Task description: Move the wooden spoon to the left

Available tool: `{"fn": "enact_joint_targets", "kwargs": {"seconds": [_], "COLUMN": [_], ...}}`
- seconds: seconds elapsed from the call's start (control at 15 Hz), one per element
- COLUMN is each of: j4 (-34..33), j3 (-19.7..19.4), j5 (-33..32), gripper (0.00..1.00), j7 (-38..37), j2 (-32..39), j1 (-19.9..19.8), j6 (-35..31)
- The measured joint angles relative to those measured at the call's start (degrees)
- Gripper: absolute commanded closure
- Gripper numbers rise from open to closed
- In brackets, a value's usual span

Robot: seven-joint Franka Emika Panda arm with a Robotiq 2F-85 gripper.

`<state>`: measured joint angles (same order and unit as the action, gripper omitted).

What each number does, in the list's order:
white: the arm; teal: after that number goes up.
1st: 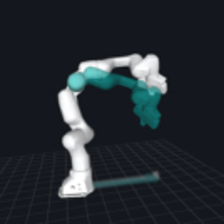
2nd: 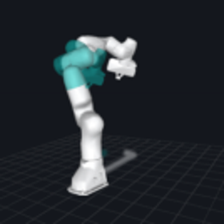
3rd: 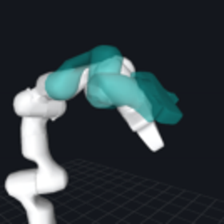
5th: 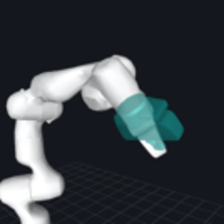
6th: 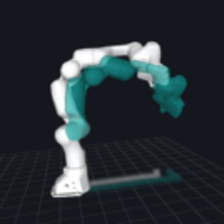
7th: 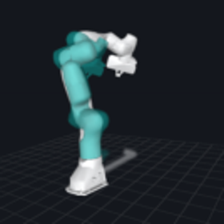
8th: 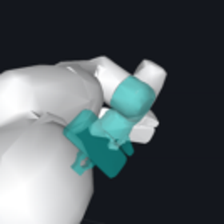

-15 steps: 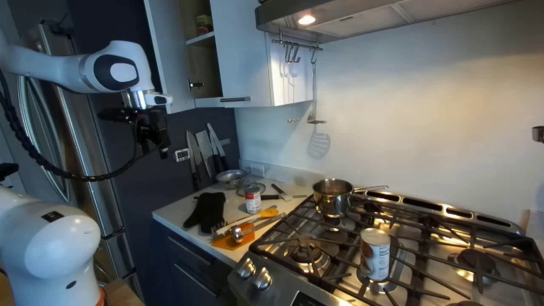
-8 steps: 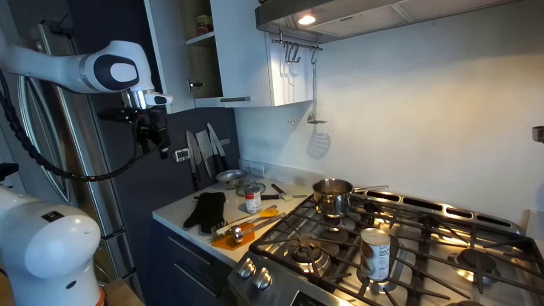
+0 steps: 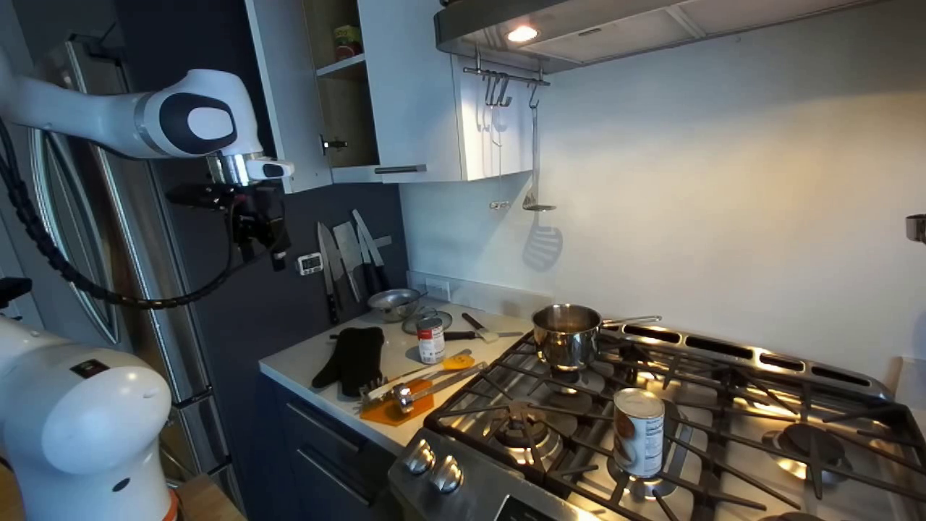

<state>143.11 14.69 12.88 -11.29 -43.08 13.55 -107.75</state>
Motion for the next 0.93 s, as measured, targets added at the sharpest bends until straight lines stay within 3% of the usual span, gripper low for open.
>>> {"fn": "enact_joint_targets", "kwargs": {"seconds": [0.47, 0.93], "j4": [1.42, 6.44], "j3": [-1.89, -5.29], "j5": [-0.64, -1.43], "gripper": [0.00, 0.00], "j7": [1.62, 3.85], "j2": [2.29, 12.51], "j1": [-3.15, -7.32], "j6": [-4.89, -19.88]}}
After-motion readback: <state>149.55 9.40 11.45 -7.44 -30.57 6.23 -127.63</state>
